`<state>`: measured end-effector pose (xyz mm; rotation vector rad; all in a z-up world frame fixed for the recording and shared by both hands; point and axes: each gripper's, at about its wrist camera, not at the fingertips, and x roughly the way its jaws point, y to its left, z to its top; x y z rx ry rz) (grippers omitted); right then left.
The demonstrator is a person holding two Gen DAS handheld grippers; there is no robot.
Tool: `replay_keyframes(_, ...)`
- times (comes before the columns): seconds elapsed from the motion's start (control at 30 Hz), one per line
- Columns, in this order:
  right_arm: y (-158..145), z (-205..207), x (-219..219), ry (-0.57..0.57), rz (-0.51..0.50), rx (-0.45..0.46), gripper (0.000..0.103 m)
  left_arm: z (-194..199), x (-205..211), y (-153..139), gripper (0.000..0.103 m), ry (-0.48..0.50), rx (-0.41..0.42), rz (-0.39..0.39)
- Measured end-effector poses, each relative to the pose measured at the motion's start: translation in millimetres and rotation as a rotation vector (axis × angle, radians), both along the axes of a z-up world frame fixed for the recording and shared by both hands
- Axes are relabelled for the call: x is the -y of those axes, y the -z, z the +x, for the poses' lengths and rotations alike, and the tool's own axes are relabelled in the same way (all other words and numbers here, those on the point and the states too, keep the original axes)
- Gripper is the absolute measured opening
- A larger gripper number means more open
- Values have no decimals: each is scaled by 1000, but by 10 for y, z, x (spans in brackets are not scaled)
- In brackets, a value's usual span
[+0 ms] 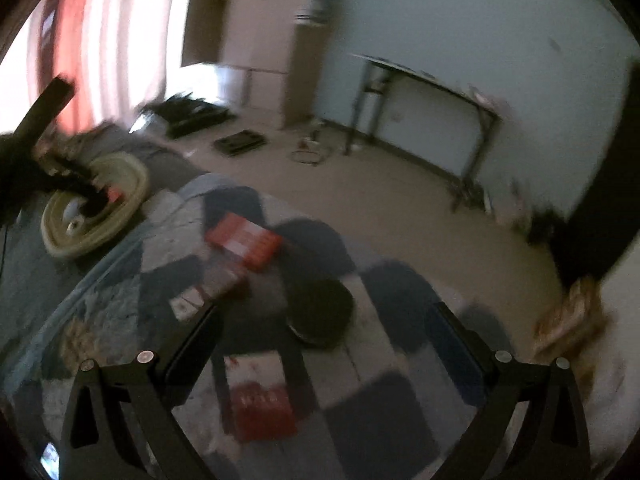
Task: Organize rigid objects
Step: 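Withdraw both tools from the basin back over the quilt, then grasp the red barcode box with the left gripper while the right grasps the red-lettered box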
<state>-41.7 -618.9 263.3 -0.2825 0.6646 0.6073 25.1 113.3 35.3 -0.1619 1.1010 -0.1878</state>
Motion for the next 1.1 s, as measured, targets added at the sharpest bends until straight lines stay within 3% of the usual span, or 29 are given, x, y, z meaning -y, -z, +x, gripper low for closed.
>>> replay_keyframes(0.13,199,138,308,100,52,-97,103,21,42,19,103,-13,-16,-39)
replay_keyframes(0.33,101,279,533,167,99,-151,103,7,65,29,103,-19,-26,-45)
replay_keyframes(0.53,15,280,574,141,88,-152,103,-32,98,80,103,-9,-43,-41)
replay_keyframes(1.1,279,351,324,95,130,-236,103,-16,450,116,103,36,-63,-83)
